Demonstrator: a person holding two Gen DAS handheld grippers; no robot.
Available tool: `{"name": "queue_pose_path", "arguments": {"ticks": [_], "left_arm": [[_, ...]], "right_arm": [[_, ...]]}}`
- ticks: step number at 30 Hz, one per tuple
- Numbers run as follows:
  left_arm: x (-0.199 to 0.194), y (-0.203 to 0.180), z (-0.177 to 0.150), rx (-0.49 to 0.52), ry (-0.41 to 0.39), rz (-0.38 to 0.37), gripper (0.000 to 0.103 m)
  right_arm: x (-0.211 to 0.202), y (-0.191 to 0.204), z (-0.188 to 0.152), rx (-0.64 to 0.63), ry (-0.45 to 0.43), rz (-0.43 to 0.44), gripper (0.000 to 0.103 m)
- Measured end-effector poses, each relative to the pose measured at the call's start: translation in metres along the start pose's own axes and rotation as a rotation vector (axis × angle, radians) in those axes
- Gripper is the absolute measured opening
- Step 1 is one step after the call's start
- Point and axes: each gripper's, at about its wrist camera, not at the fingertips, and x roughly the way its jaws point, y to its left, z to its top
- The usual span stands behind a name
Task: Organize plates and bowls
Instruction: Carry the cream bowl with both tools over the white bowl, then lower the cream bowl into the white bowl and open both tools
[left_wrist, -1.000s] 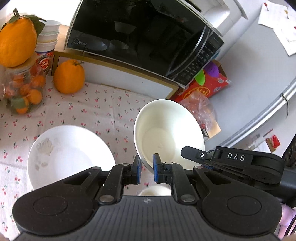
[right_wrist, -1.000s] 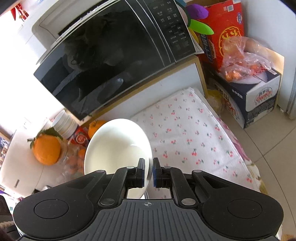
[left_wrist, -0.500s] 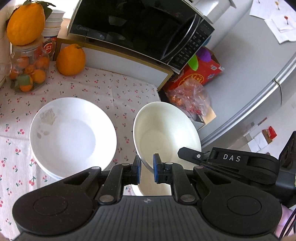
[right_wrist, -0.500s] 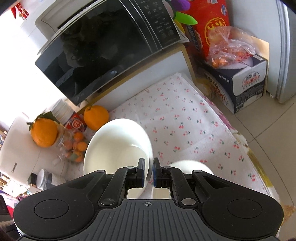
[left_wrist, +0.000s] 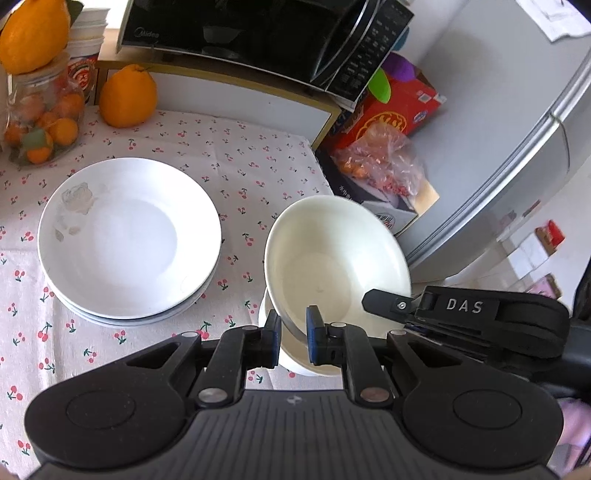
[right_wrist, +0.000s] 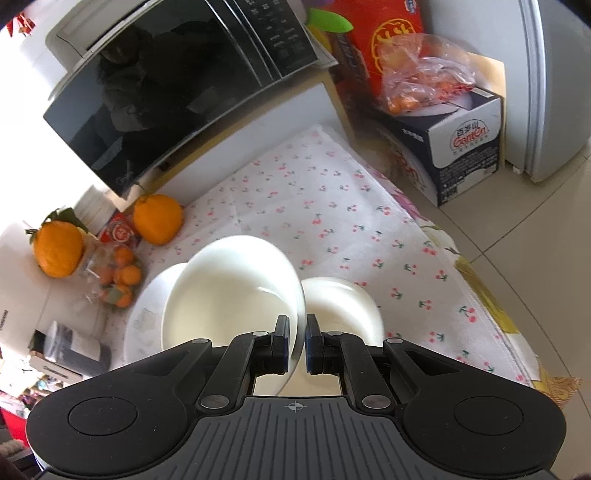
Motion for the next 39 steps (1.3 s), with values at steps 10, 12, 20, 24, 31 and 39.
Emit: {"name": "queue_pose_path", "arguments": {"ticks": [10,12,20,24,31,39], "left_arm": [[0.013,-0.013,-0.009,0.051,0.025,0.029,0.017],[0.016,-0.014,-0.010,0.056,0.032,0.037,0.018],[0.026,-0.017,-0.013,0.074,0.056,0.075,0.020],[0.031,-0.017,-0.015,0.092,0.061,0.104,0.020],[0.038,-0.022,-0.018,0.143,0.042,0.142,0.020],[0.045,-0.019,-0.021,0.162,0.047,0.157,0.024]], "right_arm": [[-0.002,-0.013,-0.001,0.006,0.001,-0.043,0.010],[0.000,-0.015,-0.001,0.003,0.009,-0.052,0.010],[0.010,-0.011,-0.003,-0.043,0.050,-0.094,0.012],[0.016,-0.008,-0.002,-0.077,0.056,-0.136,0.012],[0.026,-0.002,-0.002,-0.163,0.058,-0.194,0.013],[0.029,-0.007,0.001,-0.167,0.064,-0.197,0.013]]}}
